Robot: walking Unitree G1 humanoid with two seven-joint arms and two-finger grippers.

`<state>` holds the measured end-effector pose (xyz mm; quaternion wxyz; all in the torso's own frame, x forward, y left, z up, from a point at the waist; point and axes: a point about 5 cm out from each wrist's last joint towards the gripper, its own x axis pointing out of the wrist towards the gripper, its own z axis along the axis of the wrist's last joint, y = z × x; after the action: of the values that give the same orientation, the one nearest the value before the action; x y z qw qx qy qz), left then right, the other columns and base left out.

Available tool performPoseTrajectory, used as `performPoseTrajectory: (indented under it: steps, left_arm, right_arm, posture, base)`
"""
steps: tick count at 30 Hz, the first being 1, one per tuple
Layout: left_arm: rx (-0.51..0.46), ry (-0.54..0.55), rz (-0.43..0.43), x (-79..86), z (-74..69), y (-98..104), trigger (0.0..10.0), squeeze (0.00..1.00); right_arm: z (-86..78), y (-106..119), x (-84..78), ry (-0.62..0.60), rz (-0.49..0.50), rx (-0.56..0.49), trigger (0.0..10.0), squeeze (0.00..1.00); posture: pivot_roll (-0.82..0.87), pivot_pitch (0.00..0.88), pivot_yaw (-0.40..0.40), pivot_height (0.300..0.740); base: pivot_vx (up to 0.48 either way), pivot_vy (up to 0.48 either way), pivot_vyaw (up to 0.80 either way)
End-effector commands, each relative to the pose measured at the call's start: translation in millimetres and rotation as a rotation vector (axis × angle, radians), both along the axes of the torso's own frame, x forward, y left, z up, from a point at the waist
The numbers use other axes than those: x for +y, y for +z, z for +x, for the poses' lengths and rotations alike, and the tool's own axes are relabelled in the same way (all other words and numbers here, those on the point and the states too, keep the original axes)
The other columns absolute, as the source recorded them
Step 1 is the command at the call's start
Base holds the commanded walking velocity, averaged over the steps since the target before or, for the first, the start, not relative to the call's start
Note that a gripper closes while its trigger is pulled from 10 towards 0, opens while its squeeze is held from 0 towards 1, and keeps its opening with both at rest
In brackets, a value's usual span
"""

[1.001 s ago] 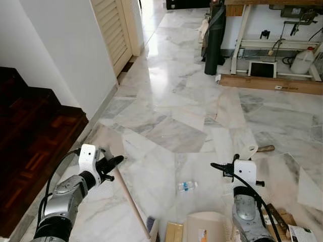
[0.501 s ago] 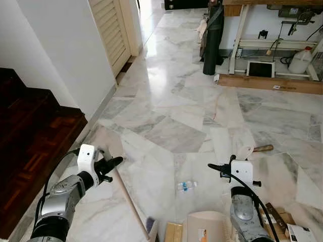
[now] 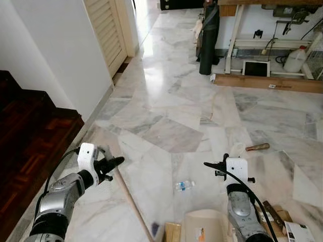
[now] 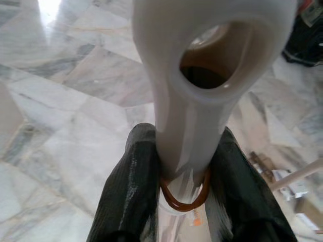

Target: Sweep floor

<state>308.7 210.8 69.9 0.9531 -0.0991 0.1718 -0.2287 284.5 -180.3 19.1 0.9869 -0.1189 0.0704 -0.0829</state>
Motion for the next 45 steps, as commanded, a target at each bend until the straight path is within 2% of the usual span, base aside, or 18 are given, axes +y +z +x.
performPoseTrajectory:
  steps: [1, 8, 13, 14, 18, 22, 23, 27, 29, 35, 42, 45]
  left_arm:
    - [0.008, 0.024, -0.043, 3.7, 1.7, 1.5, 10.0, 0.00]
    - [-0.007, 0.043, -0.126, -1.2, 8.4, 8.1, 10.0, 0.00]
    - [-0.046, 0.067, -0.229, -2.1, 15.3, 19.9, 10.0, 0.00]
    - [-0.068, 0.069, -0.271, -3.2, 18.4, 26.3, 10.0, 0.00]
    - [-0.096, 0.070, -0.317, -5.6, 22.4, 35.0, 10.0, 0.00]
    - [-0.157, 0.082, -0.250, -5.2, 24.6, 43.7, 10.0, 0.00]
    - [-0.196, 0.109, -0.186, -2.6, 26.1, 48.5, 10.0, 0.00]
    - [-0.251, 0.144, -0.094, 2.3, 25.7, 55.1, 10.0, 0.00]
    - [-0.255, 0.149, -0.081, 3.1, 25.3, 55.1, 10.0, 0.00]
    - [-0.198, 0.134, 0.095, 6.4, 17.0, 34.8, 10.0, 0.00]
    - [-0.138, 0.089, 0.157, 3.8, 10.6, 19.8, 10.0, 0.00]
    - [-0.072, 0.046, 0.169, -2.5, 6.1, 5.8, 10.0, 0.00]
  right_arm:
    - [-14.3, -24.0, 14.1, 0.038, 0.057, 0.143, 10.0, 0.00]
    - [-13.3, -26.6, 17.4, 0.070, 0.084, 0.181, 10.0, 0.00]
    - [-11.1, -25.9, 18.0, 0.075, 0.094, 0.187, 10.0, 0.00]
    - [-9.0, -24.4, 17.6, 0.072, 0.099, 0.184, 10.0, 0.00]
    - [-5.2, -21.7, 17.0, 0.067, 0.106, 0.180, 10.0, 0.00]
    - [-2.5, -19.8, 17.0, 0.068, 0.107, 0.177, 10.0, 0.00]
    - [-2.0, -19.5, 16.6, 0.069, 0.105, 0.178, 10.0, 0.00]
    - [-1.2, -19.4, 16.1, 0.071, 0.102, 0.182, 10.0, 0.00]
    - [-1.2, -19.5, 16.1, 0.071, 0.101, 0.183, 10.0, 0.00]
    - [-3.2, -21.1, 14.2, 0.069, 0.098, 0.188, 10.0, 0.00]
    - [-3.0, -20.6, 13.5, 0.067, 0.096, 0.184, 10.0, 0.00]
    - [-3.3, -20.5, 12.7, 0.062, 0.096, 0.181, 10.0, 0.00]
  posture:
    - [0.10, 0.066, 0.122, 0.740]
    - [0.10, 0.052, 0.117, 0.740]
    - [0.10, 0.039, 0.114, 0.740]
    - [0.10, 0.033, 0.113, 0.740]
    - [0.10, 0.021, 0.111, 0.740]
    - [0.10, 0.010, 0.108, 0.740]
    - [0.11, 0.007, 0.107, 0.740]
    - [0.11, 0.004, 0.106, 0.740]
    - [0.11, 0.004, 0.106, 0.740]
    - [0.11, 0.008, 0.105, 0.740]
    - [0.10, 0.015, 0.107, 0.740]
    - [0.09, 0.025, 0.110, 0.740]
  base:
    - [0.000, 0.000, 0.00]
    - [0.000, 0.000, 0.00]
    - [0.000, 0.000, 0.00]
    - [0.000, 0.000, 0.00]
    - [0.000, 0.000, 0.00]
    - [0.000, 0.000, 0.00]
    - [0.000, 0.000, 0.00]
    - [0.000, 0.000, 0.00]
    - [0.000, 0.000, 0.00]
    - [0.000, 0.000, 0.00]
    - [0.000, 0.000, 0.00]
    - [0.000, 0.000, 0.00]
